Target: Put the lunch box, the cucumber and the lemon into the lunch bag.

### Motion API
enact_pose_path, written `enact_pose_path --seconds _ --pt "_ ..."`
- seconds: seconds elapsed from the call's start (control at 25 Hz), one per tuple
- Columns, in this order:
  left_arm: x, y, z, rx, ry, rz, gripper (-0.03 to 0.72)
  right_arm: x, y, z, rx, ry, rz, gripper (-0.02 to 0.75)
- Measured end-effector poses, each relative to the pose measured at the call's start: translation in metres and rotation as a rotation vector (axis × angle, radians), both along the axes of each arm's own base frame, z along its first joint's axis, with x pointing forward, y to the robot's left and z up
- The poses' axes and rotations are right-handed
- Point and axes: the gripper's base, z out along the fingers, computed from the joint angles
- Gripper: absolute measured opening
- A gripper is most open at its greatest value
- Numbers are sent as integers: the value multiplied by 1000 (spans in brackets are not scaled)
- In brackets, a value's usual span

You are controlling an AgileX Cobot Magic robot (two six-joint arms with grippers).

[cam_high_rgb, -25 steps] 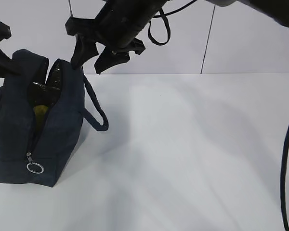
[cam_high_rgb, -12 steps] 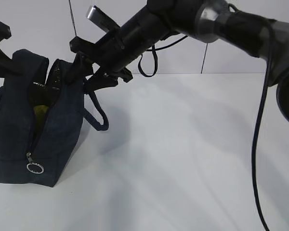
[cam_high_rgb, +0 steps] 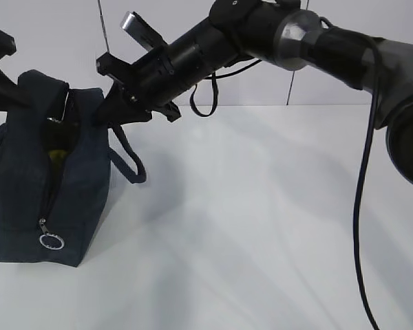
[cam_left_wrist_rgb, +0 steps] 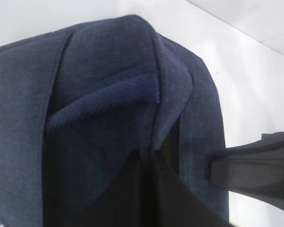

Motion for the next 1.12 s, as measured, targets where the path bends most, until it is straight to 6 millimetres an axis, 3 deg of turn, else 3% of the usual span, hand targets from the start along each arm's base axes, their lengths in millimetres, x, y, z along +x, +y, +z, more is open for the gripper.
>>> enact_pose_path --seconds 0.2,0.4,0.76,0.96,1.12 --pt "-1 -4 2 -51 8 -21 -5 -5 -2 2 -16 -4 55 8" --pt "-5 -24 3 -76 8 -81 -5 -12 -12 27 -104 -82 65 8" --pt "-9 -70 7 -126 -46 -136 -5 -13 -60 78 -366 -179 -123 8" --pt "-1 -89 -1 -141 -33 -156 -5 -7 -82 89 -383 -187 -184 8" --pt "8 -105 -4 -144 -30 -193 -5 -8 -88 81 -404 -155 -185 8"
